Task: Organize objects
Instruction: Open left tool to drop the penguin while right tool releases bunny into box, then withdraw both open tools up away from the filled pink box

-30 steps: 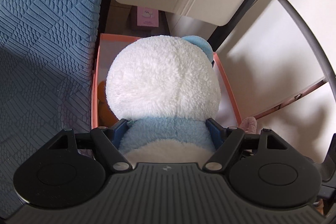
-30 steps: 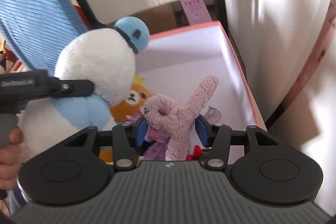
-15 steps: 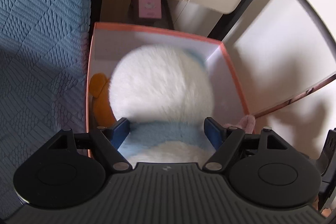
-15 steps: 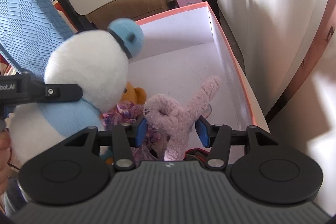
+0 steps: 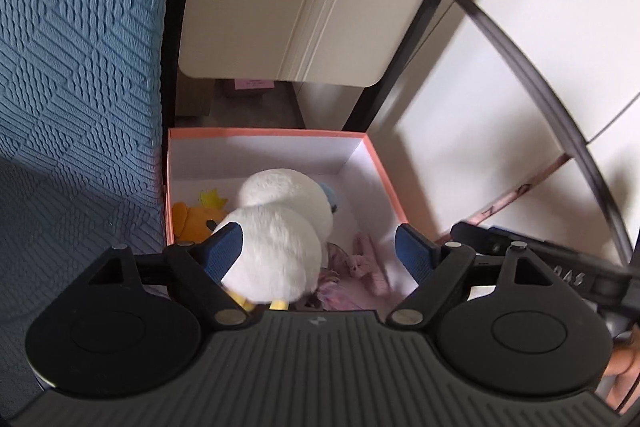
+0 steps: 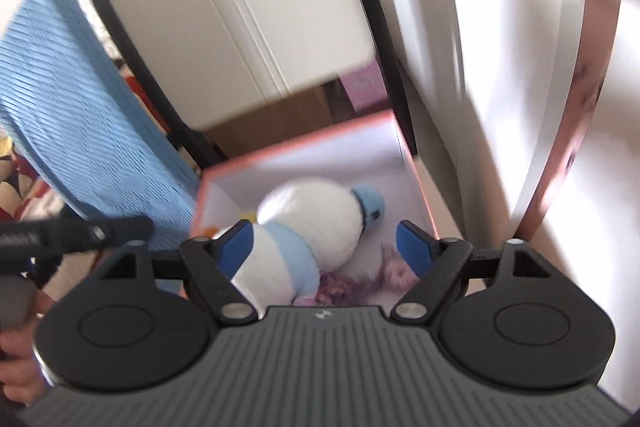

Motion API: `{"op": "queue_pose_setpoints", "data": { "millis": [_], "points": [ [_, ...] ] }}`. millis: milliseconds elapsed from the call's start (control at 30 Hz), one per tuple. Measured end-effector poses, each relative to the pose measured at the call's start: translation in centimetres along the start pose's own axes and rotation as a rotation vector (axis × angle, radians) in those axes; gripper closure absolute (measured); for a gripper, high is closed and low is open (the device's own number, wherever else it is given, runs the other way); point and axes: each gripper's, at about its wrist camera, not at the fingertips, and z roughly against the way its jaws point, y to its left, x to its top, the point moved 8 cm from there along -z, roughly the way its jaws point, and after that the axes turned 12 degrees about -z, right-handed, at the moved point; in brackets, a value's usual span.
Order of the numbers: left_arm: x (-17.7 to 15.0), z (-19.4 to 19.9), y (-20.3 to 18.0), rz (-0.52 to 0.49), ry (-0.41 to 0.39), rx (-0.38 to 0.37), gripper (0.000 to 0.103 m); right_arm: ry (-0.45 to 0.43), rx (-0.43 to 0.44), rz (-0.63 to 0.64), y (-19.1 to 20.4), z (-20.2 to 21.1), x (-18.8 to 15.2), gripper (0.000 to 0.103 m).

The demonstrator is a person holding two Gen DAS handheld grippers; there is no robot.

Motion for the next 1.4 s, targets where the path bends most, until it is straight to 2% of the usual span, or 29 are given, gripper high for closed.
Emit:
{"op": "queue_pose_setpoints", "data": {
  "millis": [100, 300, 500, 733, 833, 1000, 1400],
  "points": [
    [0.3, 2.9, -0.4, -0.007, -0.022, -0.010, 0.014, -0.043, 0.016, 0.034, 2.4, 2.9, 0.7, 0.019],
    [0.0, 8.9, -0.8, -0.021, -0.092, -0.017, 0.009, -0.091, 0.036, 0.086, 5.1, 8.4, -0.5, 0.019],
    [-2.1, 13.8, -0.7, -0.056, -0.158, -0.018, 0.008, -0.086, 0.048, 0.112, 7.8, 10.3, -3.6, 0.019],
    [-5.6, 17.3, 0.1, -0.045, -0.186, -0.023, 0.008, -0.062, 0.055, 0.097, 9.2, 11.4, -7.6, 0.019],
    [-7.0, 18.0, 0.1, -0.073, -0.194, 0.002, 0.008, -0.049, 0.051, 0.076, 9.3, 11.4, -9.1, 0.019],
    [-9.0, 18.2, 0.2, -0.079, -0.190, -0.013, 0.008, -0.067, 0.022, 0.094, 9.0, 11.8, -10.9, 0.019],
    [-13.4, 15.6, 1.1, -0.056, -0.137, -0.004, 0.008, -0.011, -0.036, 0.036, 6.4, 9.8, -15.4, 0.019]
  ]
}}
